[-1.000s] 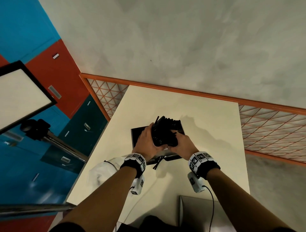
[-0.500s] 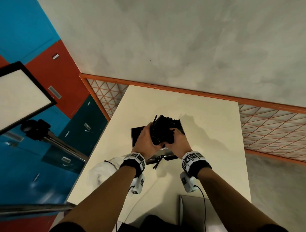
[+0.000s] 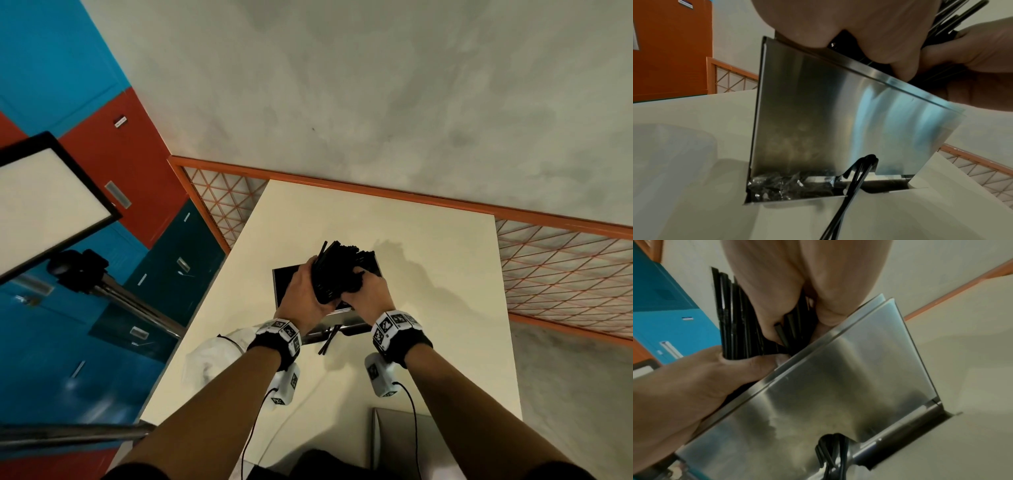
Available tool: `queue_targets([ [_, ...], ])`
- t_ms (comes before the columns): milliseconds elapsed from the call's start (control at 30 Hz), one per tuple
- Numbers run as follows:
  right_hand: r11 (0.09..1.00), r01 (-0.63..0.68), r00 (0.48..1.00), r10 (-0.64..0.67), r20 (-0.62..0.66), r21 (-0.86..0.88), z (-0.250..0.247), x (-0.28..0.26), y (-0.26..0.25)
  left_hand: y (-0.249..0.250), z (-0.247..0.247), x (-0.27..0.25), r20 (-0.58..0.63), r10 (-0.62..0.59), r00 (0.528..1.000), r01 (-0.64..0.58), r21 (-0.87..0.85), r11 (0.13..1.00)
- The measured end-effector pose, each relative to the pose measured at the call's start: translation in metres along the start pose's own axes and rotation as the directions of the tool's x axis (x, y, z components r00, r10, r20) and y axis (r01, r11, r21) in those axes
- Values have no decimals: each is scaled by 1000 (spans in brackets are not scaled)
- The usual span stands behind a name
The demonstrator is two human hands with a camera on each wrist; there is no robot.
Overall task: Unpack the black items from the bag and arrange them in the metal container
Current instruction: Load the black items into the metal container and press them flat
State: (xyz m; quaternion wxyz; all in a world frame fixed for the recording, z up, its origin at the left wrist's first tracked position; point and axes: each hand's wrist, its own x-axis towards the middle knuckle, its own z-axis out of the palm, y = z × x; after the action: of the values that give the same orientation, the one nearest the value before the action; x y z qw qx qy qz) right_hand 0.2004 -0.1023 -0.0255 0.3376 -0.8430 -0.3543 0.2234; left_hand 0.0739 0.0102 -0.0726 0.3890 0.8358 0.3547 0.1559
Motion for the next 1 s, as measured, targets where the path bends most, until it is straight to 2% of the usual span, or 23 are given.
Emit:
queue_targets([
  [167,997,10,1000,-10,-5,79,-31,0,-8,7,-4,-2,5,44,999,-44,-10,999],
  [233,974,-55,998,47,41,220,-43,1,-10,14,-6,-3,17,73,997,-73,2,997],
  [300,904,-132,990,95,108,408,-51,5,-9,20,-9,-1,34,88,996,-89,29,996],
  [400,790,-208,976,125,180,577,-54,12,-4,27,-13,0,90,122,988,-133,119,984],
  [467,717,-268,962,159,223,643,-47,14,-3,29,-12,-1,118,148,982,-169,193,967],
  [533,695,-291,956,190,222,657,-39,13,-3,28,-11,-2,105,153,983,-174,239,955],
  [600,750,-293,956,237,172,593,-32,11,-4,27,-9,-4,72,147,987,-160,247,956],
  [667,840,-262,963,261,70,476,-27,10,0,27,-7,-5,49,148,988,-155,241,958],
  [767,914,-168,968,225,-115,369,-22,8,5,28,-4,-4,39,146,988,-151,250,956],
  [833,941,-130,960,198,-196,313,-22,8,7,29,-1,-2,50,139,989,-147,270,951],
  [900,944,-96,951,180,-251,315,-20,9,8,31,1,0,78,144,987,-161,307,938],
  [1000,844,-152,919,312,-240,514,-22,6,3,35,5,2,137,178,974,-218,378,900],
])
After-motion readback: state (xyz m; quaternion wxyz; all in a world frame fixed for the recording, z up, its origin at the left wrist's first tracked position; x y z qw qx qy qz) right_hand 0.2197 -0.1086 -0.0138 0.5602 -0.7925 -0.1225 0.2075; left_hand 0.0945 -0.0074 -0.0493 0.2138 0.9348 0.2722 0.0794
